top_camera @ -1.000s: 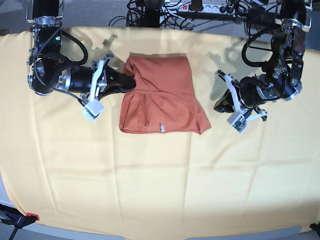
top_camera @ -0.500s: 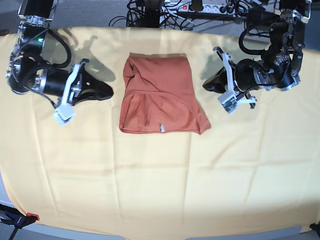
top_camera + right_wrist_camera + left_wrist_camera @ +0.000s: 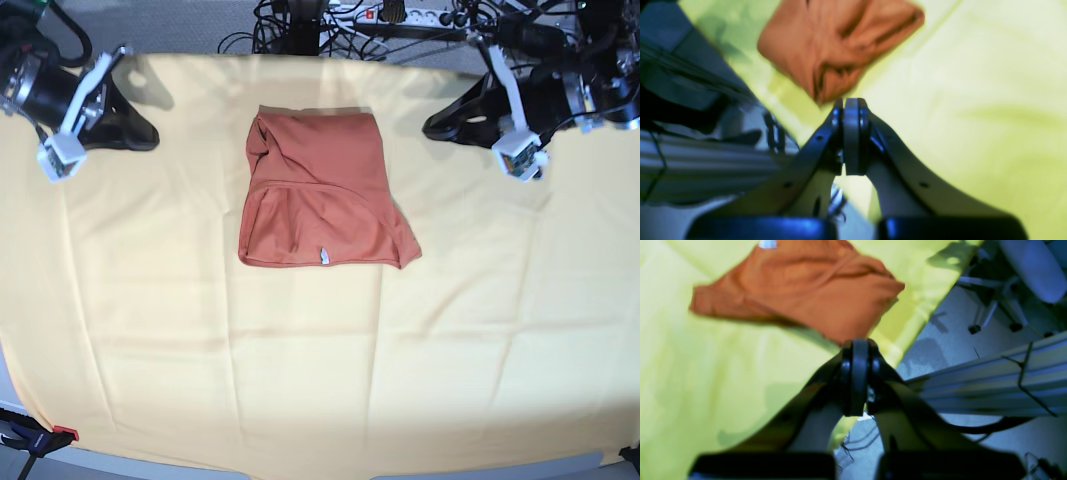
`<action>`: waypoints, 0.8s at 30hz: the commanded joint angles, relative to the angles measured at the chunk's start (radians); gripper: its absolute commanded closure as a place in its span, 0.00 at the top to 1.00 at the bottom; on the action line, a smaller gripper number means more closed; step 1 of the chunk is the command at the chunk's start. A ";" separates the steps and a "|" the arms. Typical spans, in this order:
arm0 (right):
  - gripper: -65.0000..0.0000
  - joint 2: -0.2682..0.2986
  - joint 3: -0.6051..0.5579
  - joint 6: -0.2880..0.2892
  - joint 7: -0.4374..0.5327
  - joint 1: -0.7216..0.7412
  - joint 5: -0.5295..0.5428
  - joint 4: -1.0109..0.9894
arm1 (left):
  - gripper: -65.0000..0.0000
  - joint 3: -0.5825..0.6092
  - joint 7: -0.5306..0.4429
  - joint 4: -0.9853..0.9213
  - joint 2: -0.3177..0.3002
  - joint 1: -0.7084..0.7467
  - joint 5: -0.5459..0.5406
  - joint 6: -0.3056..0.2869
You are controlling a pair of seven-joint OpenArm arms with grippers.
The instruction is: Fold the T-shirt properly
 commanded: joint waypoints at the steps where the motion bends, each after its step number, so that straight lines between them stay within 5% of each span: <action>1: 0.00 0.011 0.023 -0.001 0.023 -0.026 0.025 0.023 | 0.00 -0.031 -0.009 0.018 -0.013 0.033 -0.018 0.004; 11: 0.00 0.010 0.121 -0.010 0.023 -0.369 0.025 0.024 | 0.00 -0.289 0.143 0.023 -0.005 0.404 -0.183 0.006; 17: 0.00 -0.052 0.121 0.009 0.023 -0.571 0.025 0.022 | 0.00 -0.309 0.143 0.021 0.014 0.658 -0.146 -0.013; 24: 0.00 -0.099 0.108 0.009 0.023 -0.682 0.025 -0.018 | 0.00 -0.291 0.084 -0.048 0.143 0.792 -0.034 -0.055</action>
